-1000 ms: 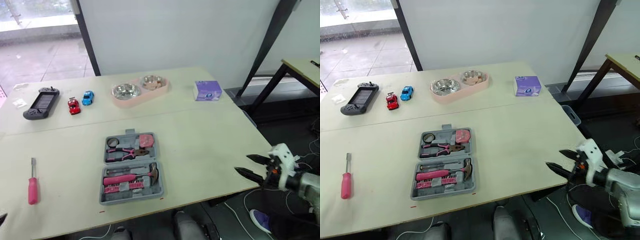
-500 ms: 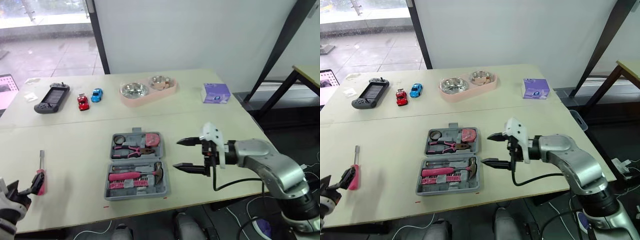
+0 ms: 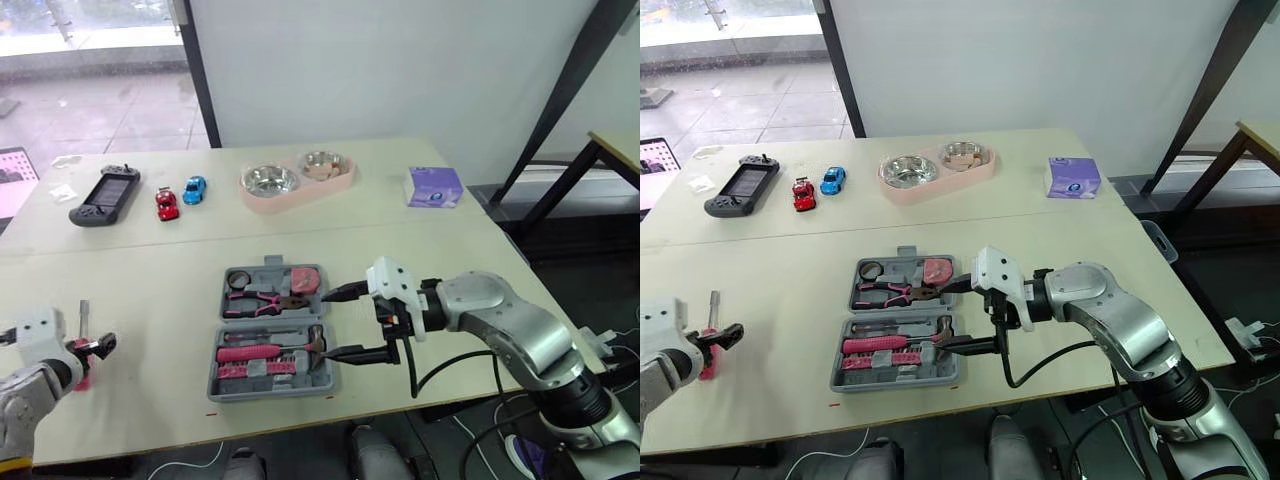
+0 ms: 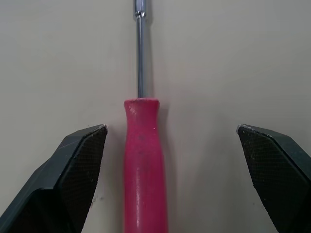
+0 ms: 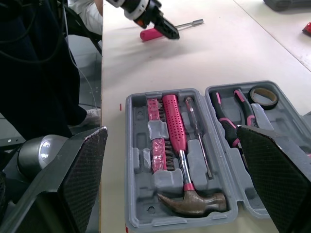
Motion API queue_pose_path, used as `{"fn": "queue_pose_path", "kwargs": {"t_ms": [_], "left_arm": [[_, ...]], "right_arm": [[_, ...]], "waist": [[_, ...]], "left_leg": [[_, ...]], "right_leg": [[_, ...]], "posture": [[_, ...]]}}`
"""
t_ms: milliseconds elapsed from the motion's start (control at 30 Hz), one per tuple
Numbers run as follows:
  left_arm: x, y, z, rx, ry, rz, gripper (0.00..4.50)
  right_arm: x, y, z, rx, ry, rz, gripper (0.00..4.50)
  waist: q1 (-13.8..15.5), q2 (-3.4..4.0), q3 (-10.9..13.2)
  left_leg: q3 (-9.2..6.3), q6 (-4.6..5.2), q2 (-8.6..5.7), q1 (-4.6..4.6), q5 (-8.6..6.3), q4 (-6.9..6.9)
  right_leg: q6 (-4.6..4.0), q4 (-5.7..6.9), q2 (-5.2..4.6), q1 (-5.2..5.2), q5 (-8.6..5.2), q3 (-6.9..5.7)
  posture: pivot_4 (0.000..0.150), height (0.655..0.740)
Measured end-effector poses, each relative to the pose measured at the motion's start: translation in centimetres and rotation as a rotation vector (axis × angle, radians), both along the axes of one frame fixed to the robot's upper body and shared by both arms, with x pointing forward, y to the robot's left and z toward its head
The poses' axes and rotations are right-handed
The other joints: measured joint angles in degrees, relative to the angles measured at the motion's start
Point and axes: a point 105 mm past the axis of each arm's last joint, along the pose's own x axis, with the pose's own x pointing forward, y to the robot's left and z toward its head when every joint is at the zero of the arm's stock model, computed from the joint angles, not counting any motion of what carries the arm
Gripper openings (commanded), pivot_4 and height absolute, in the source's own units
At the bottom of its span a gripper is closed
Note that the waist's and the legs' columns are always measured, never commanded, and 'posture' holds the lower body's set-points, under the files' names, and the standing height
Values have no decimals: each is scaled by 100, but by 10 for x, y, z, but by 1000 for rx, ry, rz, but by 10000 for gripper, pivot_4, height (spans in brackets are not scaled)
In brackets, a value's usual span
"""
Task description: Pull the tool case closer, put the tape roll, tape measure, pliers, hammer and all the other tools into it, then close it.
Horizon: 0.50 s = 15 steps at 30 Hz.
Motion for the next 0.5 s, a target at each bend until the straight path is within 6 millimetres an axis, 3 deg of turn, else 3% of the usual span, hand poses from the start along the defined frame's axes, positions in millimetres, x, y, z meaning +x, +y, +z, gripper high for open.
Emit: {"fn": "queue_pose_path", "kwargs": {"t_ms": [267, 500], "left_arm": [[14, 5, 0, -2, 44, 36, 45000], [13, 4, -2, -4, 58, 45, 45000]], "right_arm": [[0, 1, 0, -6, 8, -20, 44521], [1, 1, 0, -4, 7, -26, 44521]], "waist": [[13, 3, -2], [6, 10, -5]], "left_leg": [[-6, 0, 0, 10, 2, 7], [-6, -1, -1, 23, 3, 8]], "right_leg": [[2, 9, 1, 12, -1, -1], [9, 8, 0, 26, -6, -1]], "posture": [[1500, 7387], [1500, 7387]]}}
